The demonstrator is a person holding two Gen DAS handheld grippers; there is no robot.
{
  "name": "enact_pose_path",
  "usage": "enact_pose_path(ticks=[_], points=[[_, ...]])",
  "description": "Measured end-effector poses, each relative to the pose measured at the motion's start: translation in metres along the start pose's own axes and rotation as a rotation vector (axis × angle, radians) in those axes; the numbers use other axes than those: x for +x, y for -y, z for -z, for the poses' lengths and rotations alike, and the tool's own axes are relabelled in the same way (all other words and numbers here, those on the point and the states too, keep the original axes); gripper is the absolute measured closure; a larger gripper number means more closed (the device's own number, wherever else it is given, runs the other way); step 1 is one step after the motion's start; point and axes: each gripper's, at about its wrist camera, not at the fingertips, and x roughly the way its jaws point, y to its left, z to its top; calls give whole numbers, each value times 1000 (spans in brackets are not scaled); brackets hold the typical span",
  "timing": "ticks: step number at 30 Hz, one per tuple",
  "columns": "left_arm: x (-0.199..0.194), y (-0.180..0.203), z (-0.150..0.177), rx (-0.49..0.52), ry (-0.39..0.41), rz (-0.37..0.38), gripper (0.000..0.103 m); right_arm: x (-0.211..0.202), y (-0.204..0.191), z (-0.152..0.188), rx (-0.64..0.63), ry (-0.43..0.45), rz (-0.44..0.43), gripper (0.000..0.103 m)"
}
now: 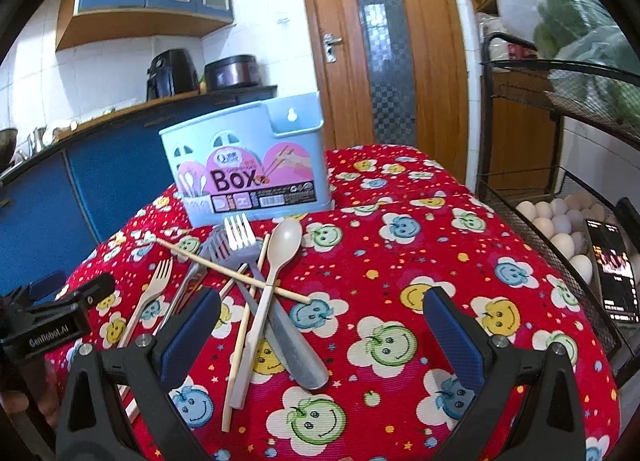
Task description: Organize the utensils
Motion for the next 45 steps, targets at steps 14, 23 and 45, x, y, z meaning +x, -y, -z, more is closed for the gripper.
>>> enact_pose_path(ticks=[14,23,45], points=[[6,-7,-17,-6,-59,9,1,43,-1,-42,6,-240,-81,5],[22,-7,-34,-55,-123,102,1,76,1,-58,10,-340,-84,20],[68,7,-45,-157,-271,247,23,112,10,-56,55,-404,-139,80]])
